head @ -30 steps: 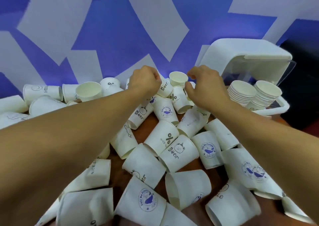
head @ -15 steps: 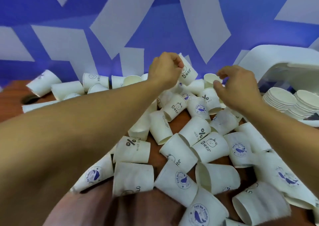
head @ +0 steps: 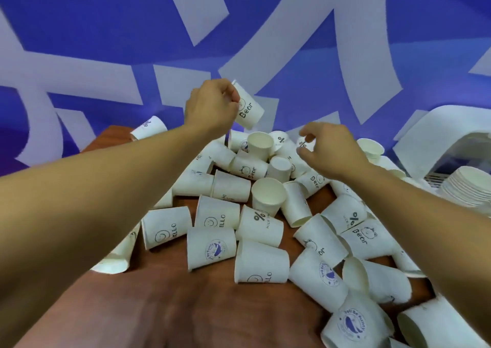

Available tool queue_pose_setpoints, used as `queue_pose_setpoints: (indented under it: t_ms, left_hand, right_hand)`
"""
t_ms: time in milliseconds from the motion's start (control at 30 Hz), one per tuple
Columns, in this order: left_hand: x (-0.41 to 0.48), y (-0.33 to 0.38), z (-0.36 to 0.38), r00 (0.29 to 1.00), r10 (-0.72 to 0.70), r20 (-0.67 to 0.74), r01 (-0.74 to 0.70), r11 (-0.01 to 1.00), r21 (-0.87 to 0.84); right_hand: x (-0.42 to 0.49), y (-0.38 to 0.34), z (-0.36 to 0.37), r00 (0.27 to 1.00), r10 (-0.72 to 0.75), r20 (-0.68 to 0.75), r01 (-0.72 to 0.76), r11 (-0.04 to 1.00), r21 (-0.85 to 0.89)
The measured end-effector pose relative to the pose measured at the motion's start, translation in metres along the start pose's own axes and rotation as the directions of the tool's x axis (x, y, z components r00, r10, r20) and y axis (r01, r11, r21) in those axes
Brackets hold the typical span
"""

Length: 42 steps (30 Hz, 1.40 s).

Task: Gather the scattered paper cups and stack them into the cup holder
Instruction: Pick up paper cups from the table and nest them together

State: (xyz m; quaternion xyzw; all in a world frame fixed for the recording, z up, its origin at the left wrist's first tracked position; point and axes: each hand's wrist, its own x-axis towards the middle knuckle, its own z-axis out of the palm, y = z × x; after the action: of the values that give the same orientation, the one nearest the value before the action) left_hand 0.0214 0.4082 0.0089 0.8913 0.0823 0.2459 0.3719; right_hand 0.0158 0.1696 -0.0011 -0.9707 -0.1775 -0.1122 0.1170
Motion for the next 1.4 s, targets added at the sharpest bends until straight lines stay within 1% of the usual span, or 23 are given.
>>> queue_pose_setpoints:
  t_ms: [133,267,333,433,500,600,767,867,1000,1100,1167,1267,1400]
  left_hand:
    - [0.003,-0.026,-0.017,0.999,-0.027,-0.023,0.027,1.000,0.004]
    - [0.004,-0.045,-0.022,0.999,-0.034,-0.027,0.033,0.999,-0.019]
    - [0.004,-0.052,-0.020,0.999,-0.041,-0.015,0.041,0.999,-0.022]
    - [0.006,-0.062,-0.013,0.999,-0.047,0.011,0.047,0.999,-0.011]
    - [0.008,-0.066,-0.009,0.998,-0.057,0.023,0.057,0.998,-0.023]
    - [0.012,-0.070,0.000,0.996,-0.082,0.024,0.083,0.996,-0.028]
    - [0.009,-0.068,0.016,0.994,-0.091,0.060,0.091,0.996,0.002]
    - [0.008,-0.064,0.020,0.996,-0.068,0.066,0.068,0.998,-0.001]
    - [0.008,-0.052,0.015,0.997,-0.053,0.052,0.054,0.998,-0.014]
    - [0.006,-0.035,0.005,0.999,-0.038,0.025,0.038,0.999,-0.015]
    - [0.003,-0.020,-0.001,1.000,0.009,0.015,-0.008,1.000,-0.026]
    - [-0.004,0.008,-0.003,0.997,0.074,0.021,-0.074,0.997,-0.035]
    - [-0.020,0.054,0.006,0.989,0.139,0.048,-0.136,0.989,-0.061]
  right_hand:
    - [0.014,-0.018,0.022,1.000,-0.021,0.018,0.021,0.999,-0.044]
    - [0.029,-0.017,0.042,0.998,0.050,0.048,-0.046,0.996,-0.081]
    - [0.034,-0.010,0.049,0.990,0.111,0.089,-0.105,0.992,-0.071]
    - [0.041,-0.001,0.057,0.964,0.169,0.206,-0.156,0.985,-0.080]
    - [0.044,0.005,0.062,0.949,0.175,0.261,-0.161,0.984,-0.075]
    - [0.047,0.013,0.071,0.938,0.161,0.306,-0.154,0.987,-0.048]
    - [0.049,0.017,0.087,0.940,0.127,0.317,-0.119,0.992,-0.046]
    - [0.048,0.020,0.086,0.956,0.116,0.270,-0.109,0.993,-0.041]
    - [0.044,0.025,0.069,0.986,0.100,0.133,-0.101,0.995,0.000]
    - [0.035,0.025,0.044,0.990,0.139,0.038,-0.141,0.987,0.074]
    - [0.025,0.025,0.026,0.990,0.138,-0.005,-0.136,0.983,0.122]
    - [0.004,0.029,-0.003,0.990,0.122,-0.072,-0.113,0.986,0.120]
    - [-0.031,0.051,-0.043,0.976,0.167,-0.141,-0.141,0.974,0.177]
